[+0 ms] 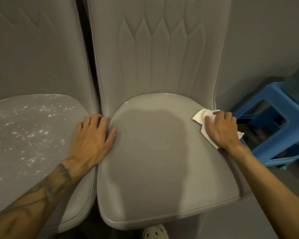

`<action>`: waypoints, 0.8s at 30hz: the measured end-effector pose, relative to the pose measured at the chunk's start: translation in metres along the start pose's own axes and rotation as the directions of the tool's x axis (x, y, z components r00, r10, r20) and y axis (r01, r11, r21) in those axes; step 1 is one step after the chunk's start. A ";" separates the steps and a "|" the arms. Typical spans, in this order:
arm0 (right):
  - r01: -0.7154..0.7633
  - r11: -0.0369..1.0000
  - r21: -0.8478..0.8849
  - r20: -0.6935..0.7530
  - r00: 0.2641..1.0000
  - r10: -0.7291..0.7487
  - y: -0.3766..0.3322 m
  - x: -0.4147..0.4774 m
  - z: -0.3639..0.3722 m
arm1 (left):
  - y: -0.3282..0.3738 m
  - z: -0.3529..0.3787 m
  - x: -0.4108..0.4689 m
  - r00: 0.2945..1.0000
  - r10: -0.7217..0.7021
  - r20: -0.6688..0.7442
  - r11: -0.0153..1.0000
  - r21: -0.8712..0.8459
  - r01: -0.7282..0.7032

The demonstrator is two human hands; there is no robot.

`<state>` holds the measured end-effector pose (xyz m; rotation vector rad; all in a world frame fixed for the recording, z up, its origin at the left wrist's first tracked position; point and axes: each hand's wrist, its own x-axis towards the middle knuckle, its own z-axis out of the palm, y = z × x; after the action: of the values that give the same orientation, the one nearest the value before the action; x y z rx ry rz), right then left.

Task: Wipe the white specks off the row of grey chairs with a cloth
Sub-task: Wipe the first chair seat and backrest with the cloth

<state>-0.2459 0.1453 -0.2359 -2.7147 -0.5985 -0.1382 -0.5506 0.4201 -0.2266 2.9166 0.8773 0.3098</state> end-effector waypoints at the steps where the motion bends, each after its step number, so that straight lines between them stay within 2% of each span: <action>1: 0.032 0.999 -0.010 -0.018 0.999 -0.032 0.003 -0.008 0.000 | -0.003 0.000 -0.001 1.000 0.016 0.014 1.000 -0.002 -0.016; 3: 0.078 0.997 0.003 -0.054 0.996 -0.077 0.002 -0.013 0.002 | -0.008 -0.001 -0.001 0.999 0.026 0.036 0.999 -0.020 -0.025; 6: 0.056 0.996 0.063 -0.109 0.993 -0.049 -0.022 0.007 0.006 | -0.007 -0.005 0.003 0.998 0.019 0.055 1.000 -0.022 -0.018; 11: -0.096 0.995 0.029 -0.174 0.980 0.100 -0.091 0.051 0.028 | -0.003 -0.002 0.004 1.000 0.000 0.026 0.999 -0.038 0.001; 13: -0.025 1.000 -0.017 -0.160 0.987 0.022 -0.111 0.055 0.037 | -0.003 0.000 0.003 1.000 -0.004 0.010 0.999 -0.044 0.005; 16: 0.214 0.977 0.004 -0.104 0.972 -0.213 -0.122 0.049 0.048 | -0.004 0.000 0.003 1.000 -0.004 -0.006 0.999 -0.053 0.004; 18: 0.212 0.977 0.022 -0.092 0.973 -0.210 -0.116 0.055 0.050 | -0.004 0.001 0.003 1.000 -0.001 -0.014 0.999 -0.050 0.001; 22: 0.081 0.996 0.022 -0.054 0.995 -0.080 -0.127 0.071 0.056 | -0.003 0.002 0.003 1.000 -0.016 -0.027 0.998 -0.057 0.014; 24: 0.175 0.982 0.065 -0.024 0.985 -0.173 -0.149 0.070 0.063 | -0.003 0.003 0.004 1.000 -0.016 -0.026 0.998 -0.065 0.014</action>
<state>-0.2444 0.3220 -0.2347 -2.5915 -0.8204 -0.1829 -0.5483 0.4243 -0.2288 2.8514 0.8756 0.3701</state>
